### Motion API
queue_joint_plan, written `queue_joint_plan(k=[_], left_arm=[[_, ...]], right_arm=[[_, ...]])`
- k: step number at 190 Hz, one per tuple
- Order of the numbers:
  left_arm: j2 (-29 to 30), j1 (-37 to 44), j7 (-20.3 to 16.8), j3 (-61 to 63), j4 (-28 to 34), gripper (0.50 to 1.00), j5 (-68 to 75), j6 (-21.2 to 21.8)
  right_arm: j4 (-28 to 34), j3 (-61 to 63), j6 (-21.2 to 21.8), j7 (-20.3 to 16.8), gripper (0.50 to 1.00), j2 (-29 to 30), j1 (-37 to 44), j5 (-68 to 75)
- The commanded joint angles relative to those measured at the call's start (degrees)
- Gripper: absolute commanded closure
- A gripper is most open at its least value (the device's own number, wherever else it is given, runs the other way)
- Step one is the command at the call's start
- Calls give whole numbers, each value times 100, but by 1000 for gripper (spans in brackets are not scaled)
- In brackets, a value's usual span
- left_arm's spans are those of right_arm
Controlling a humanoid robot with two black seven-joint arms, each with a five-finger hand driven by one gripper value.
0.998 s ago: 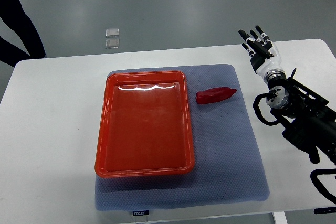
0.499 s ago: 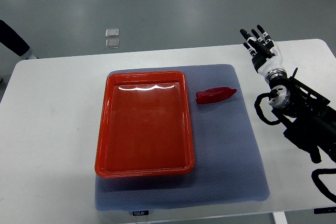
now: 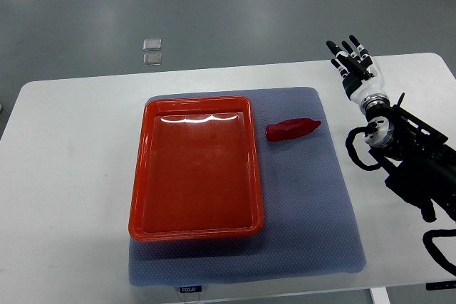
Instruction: Place red pepper on red tray
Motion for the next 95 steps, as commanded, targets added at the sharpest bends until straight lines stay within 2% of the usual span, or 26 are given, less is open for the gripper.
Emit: queue_joint_plan(k=[1,69,95], left_arm=[[0,0,0,0,0,500,-3,0],[0,0,0,0,0,500,-3,0],[0,0,0,0,0,500,-3,0]], right_arm=[[9,-4,-10,0,587,0,24,0],[220,84,77,0,587,-466,-46,-17],[378,67,438,0,587,-765,-55,-17]])
